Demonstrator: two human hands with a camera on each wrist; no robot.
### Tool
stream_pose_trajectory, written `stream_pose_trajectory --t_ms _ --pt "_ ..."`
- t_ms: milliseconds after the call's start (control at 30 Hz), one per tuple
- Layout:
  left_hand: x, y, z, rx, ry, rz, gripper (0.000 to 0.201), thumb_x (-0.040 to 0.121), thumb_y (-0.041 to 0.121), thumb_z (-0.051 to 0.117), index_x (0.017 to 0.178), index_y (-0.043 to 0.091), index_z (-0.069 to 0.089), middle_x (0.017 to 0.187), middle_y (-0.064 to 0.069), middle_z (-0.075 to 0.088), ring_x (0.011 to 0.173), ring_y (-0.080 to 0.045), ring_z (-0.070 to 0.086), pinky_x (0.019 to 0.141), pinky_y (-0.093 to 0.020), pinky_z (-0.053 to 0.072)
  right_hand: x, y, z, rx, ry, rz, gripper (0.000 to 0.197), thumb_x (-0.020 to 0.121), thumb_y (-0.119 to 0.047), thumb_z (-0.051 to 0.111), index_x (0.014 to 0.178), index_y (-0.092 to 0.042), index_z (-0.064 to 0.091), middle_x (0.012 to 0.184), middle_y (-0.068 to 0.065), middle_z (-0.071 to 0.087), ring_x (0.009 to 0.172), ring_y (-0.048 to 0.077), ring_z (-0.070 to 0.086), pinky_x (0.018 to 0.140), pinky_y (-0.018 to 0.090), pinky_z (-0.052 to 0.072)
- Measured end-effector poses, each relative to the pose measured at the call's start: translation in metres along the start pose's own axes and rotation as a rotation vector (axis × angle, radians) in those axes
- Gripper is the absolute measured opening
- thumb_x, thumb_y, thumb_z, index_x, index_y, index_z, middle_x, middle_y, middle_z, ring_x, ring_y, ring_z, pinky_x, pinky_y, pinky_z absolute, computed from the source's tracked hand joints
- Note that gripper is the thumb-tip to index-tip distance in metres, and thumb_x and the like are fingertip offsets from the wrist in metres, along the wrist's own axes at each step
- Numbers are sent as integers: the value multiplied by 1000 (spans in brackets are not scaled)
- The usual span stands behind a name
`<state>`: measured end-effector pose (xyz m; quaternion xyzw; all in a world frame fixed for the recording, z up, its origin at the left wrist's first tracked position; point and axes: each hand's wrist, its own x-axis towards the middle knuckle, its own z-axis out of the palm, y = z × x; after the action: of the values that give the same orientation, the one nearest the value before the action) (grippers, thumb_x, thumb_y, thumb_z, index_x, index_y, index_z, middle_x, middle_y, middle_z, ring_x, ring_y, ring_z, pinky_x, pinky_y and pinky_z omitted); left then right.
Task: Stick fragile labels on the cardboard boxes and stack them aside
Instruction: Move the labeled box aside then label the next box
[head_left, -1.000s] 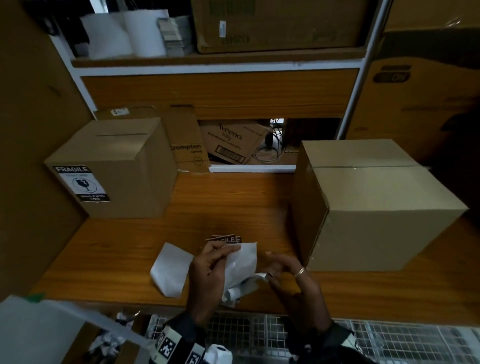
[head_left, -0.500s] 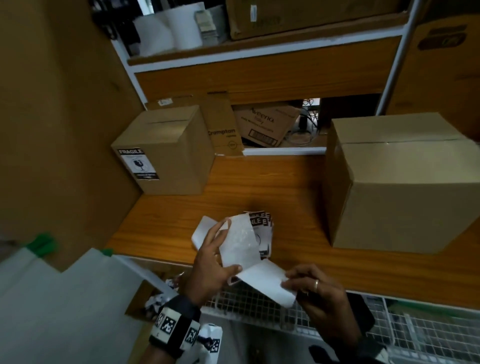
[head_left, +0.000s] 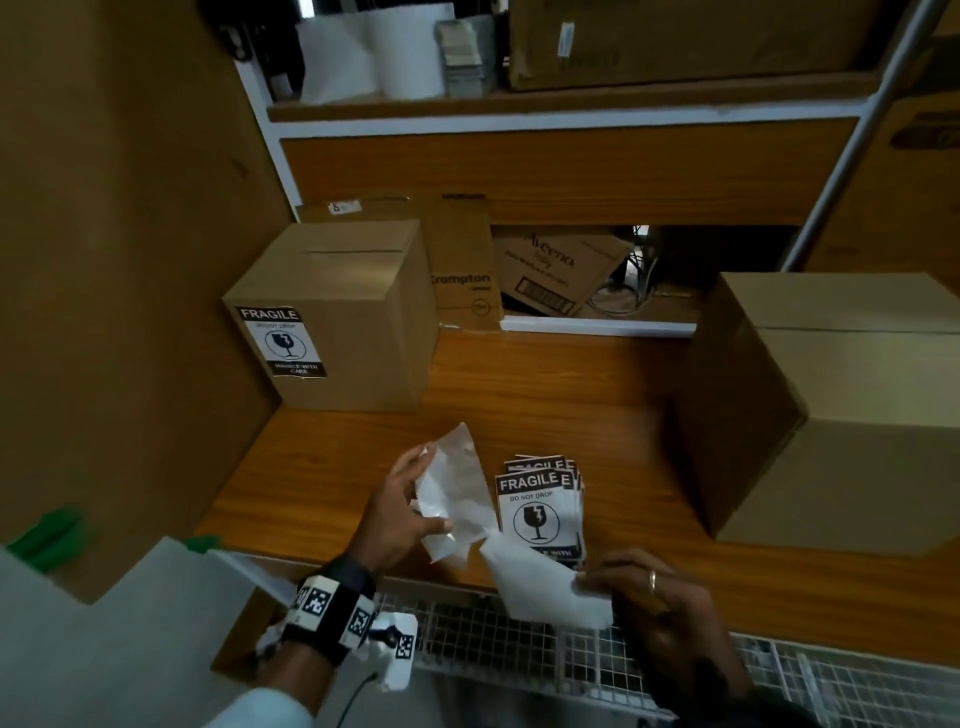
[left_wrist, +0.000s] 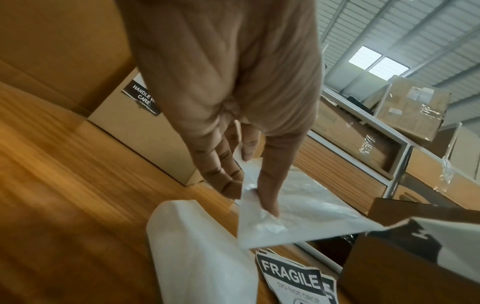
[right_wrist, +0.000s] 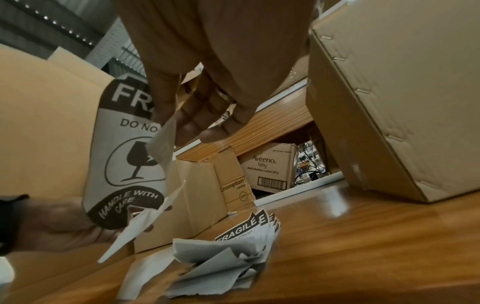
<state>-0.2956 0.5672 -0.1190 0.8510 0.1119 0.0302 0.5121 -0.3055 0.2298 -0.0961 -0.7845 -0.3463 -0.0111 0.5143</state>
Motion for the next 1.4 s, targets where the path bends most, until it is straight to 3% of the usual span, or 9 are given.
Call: stream_pose_trajectory --t_ms 133,300,467,600,800,900,1067,1300,1400 --pt "25 -27 -17 93 3 -29 103 65 -10 86 153 13 38 159 4 31 143 -19 38 84 -5 48 11 -4 8 98 109 46 53 83 19 66 107 -27 75 116 -20 68 105 5 69 73 21 62" --pt "38 -37 -29 72 -219 -66 107 61 -4 89 153 22 39 152 16 29 142 -21 37 106 -41 51 26 -15 8 272 194 233 62 92 16 51 91 -39 79 100 -17 71 88 4 71 64 18 60" --pt "43 -45 -24 165 -396 -15 104 62 -1 90 148 36 43 153 19 27 143 -13 32 103 -22 49 42 -4 20 265 191 306 36 98 12 48 96 -12 75 97 -12 70 88 5 67 69 15 56" --pt "45 -45 -27 286 -434 60 94 63 14 93 133 58 49 154 22 21 145 -8 23 113 -39 45 53 1 30 284 227 381 25 101 3 49 103 -9 71 102 -3 73 94 8 70 75 18 57" --pt "37 -30 -30 371 -387 55 69 71 22 90 124 55 60 168 3 7 154 -26 9 120 -58 29 56 7 32 314 344 476 26 91 -18 67 117 -22 70 109 -7 75 97 10 72 73 25 60" --pt "33 -33 -32 300 -344 133 58 69 25 92 105 63 67 166 9 15 152 -25 20 112 -58 41 51 6 25 333 362 511 37 91 -8 70 122 -27 65 111 -19 72 100 5 70 74 22 60" --pt "29 -33 -27 232 -258 263 52 67 9 91 99 46 75 158 16 30 140 -23 44 84 -13 55 41 3 11 351 415 475 56 82 9 75 131 -16 62 116 -14 72 104 5 70 79 20 59" --pt "23 -17 -20 262 -143 209 47 67 3 91 98 36 76 146 9 46 75 -3 62 59 -17 53 17 8 -9 372 470 447 65 80 8 77 136 -21 58 113 -1 73 101 12 72 79 27 62" --pt "12 8 -10 270 -14 249 42 69 9 91 96 35 74 137 11 52 67 -8 64 55 -21 55 7 6 -26 388 486 411 61 83 11 73 133 -19 58 108 -8 75 95 13 73 77 25 61"
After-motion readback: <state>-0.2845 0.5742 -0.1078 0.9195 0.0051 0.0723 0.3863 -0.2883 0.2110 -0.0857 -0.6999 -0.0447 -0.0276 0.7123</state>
